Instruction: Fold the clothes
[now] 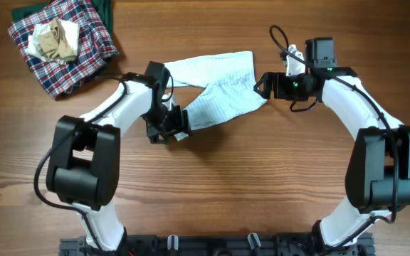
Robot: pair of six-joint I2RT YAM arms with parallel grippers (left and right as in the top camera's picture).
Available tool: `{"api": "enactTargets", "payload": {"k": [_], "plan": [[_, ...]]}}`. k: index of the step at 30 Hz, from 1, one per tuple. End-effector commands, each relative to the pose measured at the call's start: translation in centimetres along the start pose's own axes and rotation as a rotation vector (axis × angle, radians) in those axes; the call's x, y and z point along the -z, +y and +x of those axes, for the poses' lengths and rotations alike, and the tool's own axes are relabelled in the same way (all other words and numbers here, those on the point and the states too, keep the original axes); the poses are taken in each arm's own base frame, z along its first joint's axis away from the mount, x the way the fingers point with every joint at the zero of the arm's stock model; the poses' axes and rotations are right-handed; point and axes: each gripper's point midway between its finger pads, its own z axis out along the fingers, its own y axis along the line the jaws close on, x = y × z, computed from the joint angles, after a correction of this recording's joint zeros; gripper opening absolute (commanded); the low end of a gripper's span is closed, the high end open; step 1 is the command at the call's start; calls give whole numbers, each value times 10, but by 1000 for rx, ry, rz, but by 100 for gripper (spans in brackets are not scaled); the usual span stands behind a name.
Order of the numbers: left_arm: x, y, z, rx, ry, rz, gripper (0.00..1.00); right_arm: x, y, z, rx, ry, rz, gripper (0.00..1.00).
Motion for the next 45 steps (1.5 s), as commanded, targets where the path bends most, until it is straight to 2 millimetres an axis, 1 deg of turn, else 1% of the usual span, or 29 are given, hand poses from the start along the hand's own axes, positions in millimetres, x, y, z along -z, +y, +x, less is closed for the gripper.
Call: {"api": "enactTargets", "payload": {"k": [1,2,5,14,15,19,21,23,28,30,36,38,43,45], "plan": [[-4,-10,6,18,2,27,75,-11,-7,2,-10,21,17,93],[-5,-11,6,23,0,26,75,-17,-10,7,-14,42,18,93],[-5,-11,6,29,1,26,75,-22,-13,13,-24,67,20,93],[-7,-14,-4,12,-35,41,75,-28,1,19,1,90,10,92],[-8,-15,-8,6,-49,45,75,-29,3,20,5,91,8,92],[-12,-15,-11,6,-52,47,75,-29,3,21,4,96,8,92],[-14,-14,-11,7,-48,45,75,-29,3,21,6,97,8,90],[-15,-14,-11,7,-48,45,75,-33,2,23,5,102,8,88],[-15,-14,-11,8,-47,44,75,-47,-1,35,-9,150,6,87],[-15,-13,-10,9,-44,43,75,-49,-2,37,-11,156,6,85],[-15,-12,-8,13,-36,38,74,-49,-1,36,-8,153,5,77],[-15,-12,-8,13,-36,38,74,-50,1,37,-2,154,4,72],[-15,-12,-8,13,-36,38,74,-53,8,36,-4,148,6,67],[-15,-12,-8,13,-36,38,74,-54,8,34,-5,143,17,66]]}}
